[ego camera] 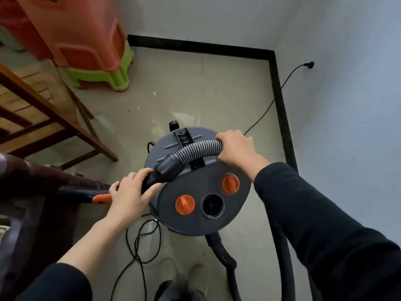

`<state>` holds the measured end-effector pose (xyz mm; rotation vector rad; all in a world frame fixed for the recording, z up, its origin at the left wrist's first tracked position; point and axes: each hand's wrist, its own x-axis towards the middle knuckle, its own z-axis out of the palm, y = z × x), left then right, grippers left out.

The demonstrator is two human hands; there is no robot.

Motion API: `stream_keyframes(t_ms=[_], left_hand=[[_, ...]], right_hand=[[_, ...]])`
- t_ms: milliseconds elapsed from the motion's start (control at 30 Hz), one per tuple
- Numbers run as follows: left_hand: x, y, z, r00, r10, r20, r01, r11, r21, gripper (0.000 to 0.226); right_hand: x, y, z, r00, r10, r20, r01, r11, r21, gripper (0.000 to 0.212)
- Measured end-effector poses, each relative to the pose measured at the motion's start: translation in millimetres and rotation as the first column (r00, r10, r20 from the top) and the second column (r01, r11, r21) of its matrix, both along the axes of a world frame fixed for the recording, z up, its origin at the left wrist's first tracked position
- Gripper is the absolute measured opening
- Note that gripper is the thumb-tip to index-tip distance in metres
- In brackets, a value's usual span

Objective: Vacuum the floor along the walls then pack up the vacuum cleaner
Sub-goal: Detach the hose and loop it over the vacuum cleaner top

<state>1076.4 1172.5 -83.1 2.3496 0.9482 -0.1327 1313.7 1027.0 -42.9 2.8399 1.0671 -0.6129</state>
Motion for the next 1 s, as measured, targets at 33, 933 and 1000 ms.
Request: stream_keyframes(t_ms=[33, 933, 1000], left_hand=[[1.1, 3.0, 1.6, 1.000, -0.005, -0.011, 0.005, 1.000, -0.012, 0.034], [125.6, -16.9, 80.5, 0.762, -0.530, 0.373, 0.266, 0.781, 0.565, 0.060], [123.4, -36.6, 89.3, 0.771, -0.429, 0.471, 0.244, 0.882, 0.403, 0.075]], right_hand=[[1.1, -6.5, -1.7, 0.999, -0.031, -0.037, 0.031, 1.000, 0.005, 0.040], [-44.0, -81.0, 7.7, 0.699, -0.261, -0.665, 0.654, 0.610, 0.447, 0.028], [-42.5, -81.4, 20.1, 0.639, -0.253, -0.726, 0.737, 0.471, 0.485, 0.031]])
